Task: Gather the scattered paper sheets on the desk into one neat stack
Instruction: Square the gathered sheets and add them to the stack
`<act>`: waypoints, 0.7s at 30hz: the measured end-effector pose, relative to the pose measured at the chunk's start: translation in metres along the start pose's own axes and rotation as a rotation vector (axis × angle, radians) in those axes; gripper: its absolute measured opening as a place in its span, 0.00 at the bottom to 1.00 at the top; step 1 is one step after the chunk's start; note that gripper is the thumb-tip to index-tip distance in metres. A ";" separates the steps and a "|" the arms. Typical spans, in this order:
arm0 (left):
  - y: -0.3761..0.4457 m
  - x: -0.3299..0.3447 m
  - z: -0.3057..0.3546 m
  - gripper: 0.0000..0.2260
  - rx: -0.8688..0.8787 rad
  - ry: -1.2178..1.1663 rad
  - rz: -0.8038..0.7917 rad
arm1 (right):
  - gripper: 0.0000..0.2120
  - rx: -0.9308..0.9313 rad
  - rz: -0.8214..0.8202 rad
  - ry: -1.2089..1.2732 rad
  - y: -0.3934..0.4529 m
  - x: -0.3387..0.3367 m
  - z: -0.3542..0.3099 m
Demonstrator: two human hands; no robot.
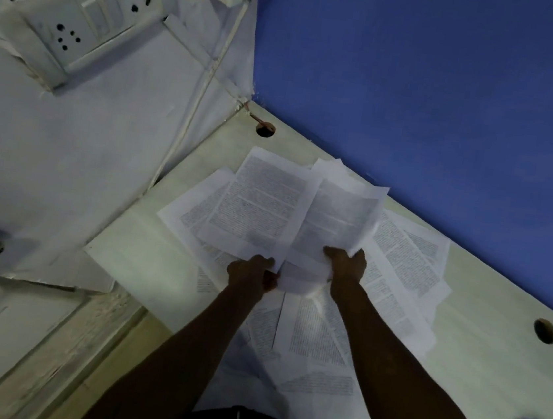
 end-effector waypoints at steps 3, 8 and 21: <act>-0.001 -0.001 -0.003 0.21 0.019 0.182 -0.004 | 0.33 0.026 -0.178 -0.061 0.001 -0.002 0.017; -0.009 -0.006 -0.009 0.17 -0.070 0.606 -0.051 | 0.34 -0.099 0.033 -0.165 -0.001 -0.016 0.001; 0.025 -0.072 0.106 0.51 0.286 0.995 0.726 | 0.14 -0.064 -0.016 -0.393 0.010 -0.023 0.004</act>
Point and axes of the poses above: each hand's wrist, its own y-axis towards the middle knuckle, its own x-axis out of the palm, z = x × y, the point moved 6 cm from there along y, towards the middle knuckle, and after that the axes turned 1 degree about z, right-handed, at the moved point
